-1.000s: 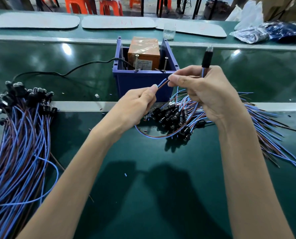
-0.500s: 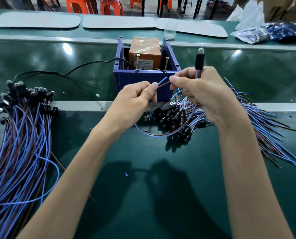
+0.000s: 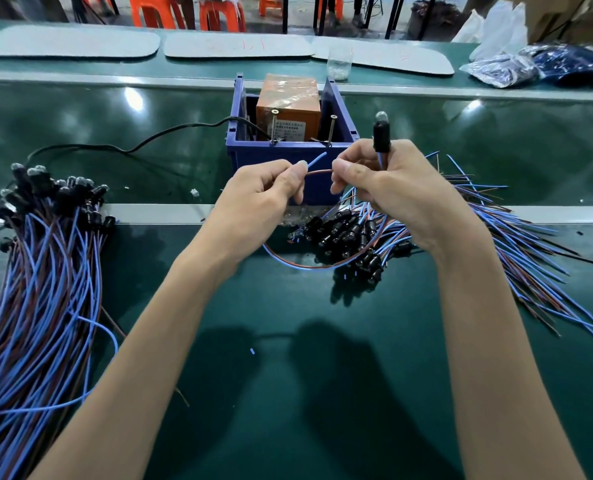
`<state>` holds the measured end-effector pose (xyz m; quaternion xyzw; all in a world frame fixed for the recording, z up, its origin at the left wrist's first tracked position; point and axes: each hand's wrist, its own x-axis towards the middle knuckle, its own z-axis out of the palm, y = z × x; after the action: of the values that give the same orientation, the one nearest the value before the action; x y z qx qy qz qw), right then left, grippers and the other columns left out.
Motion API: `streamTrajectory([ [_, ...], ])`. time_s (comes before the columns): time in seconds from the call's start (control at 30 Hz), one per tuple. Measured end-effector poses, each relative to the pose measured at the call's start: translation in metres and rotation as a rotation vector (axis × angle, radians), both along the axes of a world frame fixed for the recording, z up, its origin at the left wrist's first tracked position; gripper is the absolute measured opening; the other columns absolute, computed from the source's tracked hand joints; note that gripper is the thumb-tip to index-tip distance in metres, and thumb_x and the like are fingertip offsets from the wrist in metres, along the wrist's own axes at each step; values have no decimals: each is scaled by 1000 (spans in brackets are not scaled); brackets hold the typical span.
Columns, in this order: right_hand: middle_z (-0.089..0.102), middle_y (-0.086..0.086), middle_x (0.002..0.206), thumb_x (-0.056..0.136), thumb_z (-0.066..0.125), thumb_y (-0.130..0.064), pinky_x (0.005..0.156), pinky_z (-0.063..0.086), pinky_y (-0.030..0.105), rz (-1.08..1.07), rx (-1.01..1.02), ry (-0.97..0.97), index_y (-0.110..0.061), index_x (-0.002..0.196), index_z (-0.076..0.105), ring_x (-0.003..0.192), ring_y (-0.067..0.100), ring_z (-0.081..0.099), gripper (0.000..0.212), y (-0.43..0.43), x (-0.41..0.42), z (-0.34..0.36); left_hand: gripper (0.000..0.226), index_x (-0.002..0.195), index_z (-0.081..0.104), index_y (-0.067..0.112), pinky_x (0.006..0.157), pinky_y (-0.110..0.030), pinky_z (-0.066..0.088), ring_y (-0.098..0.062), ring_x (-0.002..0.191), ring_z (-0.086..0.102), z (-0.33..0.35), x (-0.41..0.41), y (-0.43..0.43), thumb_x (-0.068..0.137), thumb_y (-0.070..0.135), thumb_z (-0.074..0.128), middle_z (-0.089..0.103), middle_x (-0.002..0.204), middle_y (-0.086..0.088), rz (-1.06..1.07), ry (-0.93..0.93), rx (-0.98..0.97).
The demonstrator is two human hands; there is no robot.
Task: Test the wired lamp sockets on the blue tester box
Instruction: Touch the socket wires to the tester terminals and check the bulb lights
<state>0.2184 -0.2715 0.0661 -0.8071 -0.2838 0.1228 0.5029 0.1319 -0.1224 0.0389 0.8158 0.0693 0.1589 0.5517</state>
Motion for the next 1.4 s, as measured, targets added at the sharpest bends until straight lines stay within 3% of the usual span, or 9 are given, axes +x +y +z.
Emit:
streamTrajectory([
  [0.13, 60, -8, 55, 95, 53, -21, 45, 30, 10, -23, -10, 10, -19, 58, 55, 44, -1, 42, 38, 3, 0, -1, 42, 61, 49, 17, 43, -20, 21, -7, 45, 23, 3, -1, -1, 100, 31, 47, 27, 46, 11, -13, 5, 28],
  [0.37, 42, -10, 46, 93, 46, -22, 57, 29, 31, -96, -3, -6, -18, 42, 44, 59, 17, 39, 51, 11, 1, -7, 42, 61, 50, 16, 42, -18, 21, -7, 41, 24, 7, -3, 2, 100, 31, 48, 28, 42, 11, -12, 14, 98],
  [0.47, 41, -12, 43, 94, 47, -21, 49, 25, 24, -212, 54, 2, -20, 51, 41, 46, 9, 33, 44, 8, 6, -7, 43, 59, 50, 16, 42, -17, 21, -5, 40, 23, 7, -5, 7, 100, 30, 49, 28, 41, 11, 50, 5, 105],
  [0.53, 48, -13, 43, 96, 51, -24, 47, 27, 18, -246, 79, -12, -19, 55, 48, 40, 2, 37, 41, 2, 9, -6, 43, 58, 50, 17, 46, -26, 21, -7, 42, 22, 7, -5, 13, 99, 31, 50, 26, 43, 11, 105, -2, 47],
  [0.7, 72, -1, 78, 91, 63, -23, 58, 41, 13, -122, 40, 11, -27, 86, 68, 53, 0, 55, 8, 6, 2, -8, 43, 57, 54, 19, 47, -26, 21, -6, 42, 23, 9, -4, 10, 98, 32, 52, 27, 41, 11, 97, -2, 18],
  [0.8, 73, -2, 84, 94, 59, -28, 46, 34, 6, -140, 113, -10, -25, 95, 72, 47, 2, 50, 13, 8, 1, -4, 43, 58, 56, 18, 41, -19, 19, -7, 40, 22, 10, -5, 6, 98, 31, 52, 27, 41, 10, 62, 19, 64],
  [1.0, 69, -3, 68, 89, 69, -20, 44, 32, 7, -20, 166, 15, -10, 88, 73, 44, 1, 42, 10, 2, -2, -2, 40, 60, 58, 16, 43, -21, 18, -9, 46, 22, 11, -7, 2, 97, 31, 54, 28, 49, 4, 2, 35, 85],
  [1.1, 67, -5, 64, 86, 70, -15, 46, 33, 10, 11, 130, -1, -13, 81, 70, 46, 2, 42, 6, 2, -3, -2, 40, 61, 59, 15, 43, -19, 20, -8, 46, 23, 11, -8, 2, 97, 31, 54, 29, 49, 6, -1, 39, 104],
  [1.4, 61, -9, 59, 85, 67, -15, 64, 37, 25, -69, 47, -42, -25, 65, 62, 59, 2, 49, 22, 12, -4, -3, 41, 61, 60, 12, 42, -15, 21, -7, 43, 26, 12, -8, 3, 97, 31, 54, 30, 45, 8, 4, 56, 188],
])
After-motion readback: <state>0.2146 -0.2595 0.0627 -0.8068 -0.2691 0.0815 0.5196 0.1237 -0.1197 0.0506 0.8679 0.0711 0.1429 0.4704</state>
